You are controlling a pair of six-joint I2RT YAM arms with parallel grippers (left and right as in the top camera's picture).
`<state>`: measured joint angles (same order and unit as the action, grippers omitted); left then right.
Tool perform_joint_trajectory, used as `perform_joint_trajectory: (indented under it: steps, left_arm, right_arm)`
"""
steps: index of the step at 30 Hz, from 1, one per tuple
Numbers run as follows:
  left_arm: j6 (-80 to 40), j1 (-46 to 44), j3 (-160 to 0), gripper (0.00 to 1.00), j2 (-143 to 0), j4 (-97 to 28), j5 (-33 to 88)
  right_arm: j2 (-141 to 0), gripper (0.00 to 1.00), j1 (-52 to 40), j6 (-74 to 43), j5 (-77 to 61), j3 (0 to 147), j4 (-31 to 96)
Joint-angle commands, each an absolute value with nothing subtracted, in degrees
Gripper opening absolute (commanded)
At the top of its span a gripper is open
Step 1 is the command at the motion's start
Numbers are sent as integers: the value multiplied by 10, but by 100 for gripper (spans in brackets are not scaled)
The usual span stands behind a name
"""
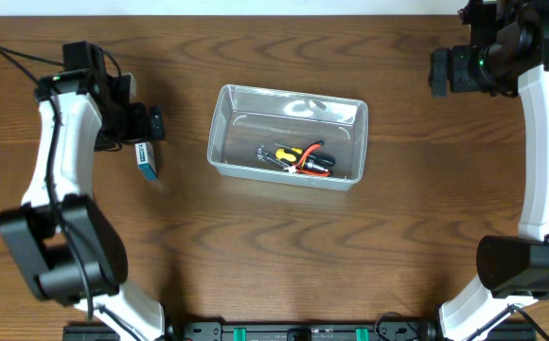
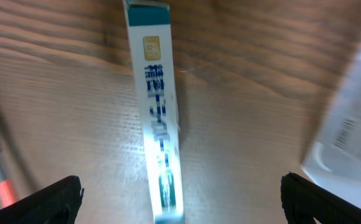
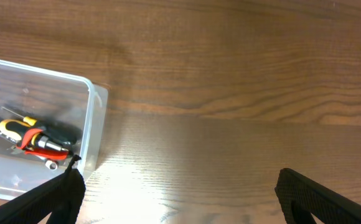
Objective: Pack container
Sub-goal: 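Lower the left gripper and grasp the blue-white screwdriver box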
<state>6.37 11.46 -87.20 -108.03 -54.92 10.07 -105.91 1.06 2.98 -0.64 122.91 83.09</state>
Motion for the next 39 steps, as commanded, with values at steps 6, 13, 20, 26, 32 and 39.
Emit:
perform_joint_trajectory:
  steps: [6, 13, 20, 26, 32, 39]
  left_arm:
    - [57, 113, -881, 98, -1155, -526, 93]
    - [57, 113, -880, 99, -1190, -521, 34]
    - [57, 113, -880, 84, -1199, -517, 32]
    - [57, 113, -880, 68, -1199, -517, 32]
    - [57, 113, -880, 50, -1199, -520, 32]
    - [57, 113, -880, 25, -1199, -522, 34]
  right_arm:
    - [-1059, 99, 11, 39, -10, 1228, 836]
    - [-1059, 99, 11, 39, -8, 1228, 836]
    - [-1059, 99, 11, 39, -8, 1228, 836]
    - [-1059, 99, 11, 39, -8, 1228, 836]
    - [-1059, 99, 11, 39, -8, 1228, 836]
    - [-1059, 99, 11, 39, -8, 1228, 836]
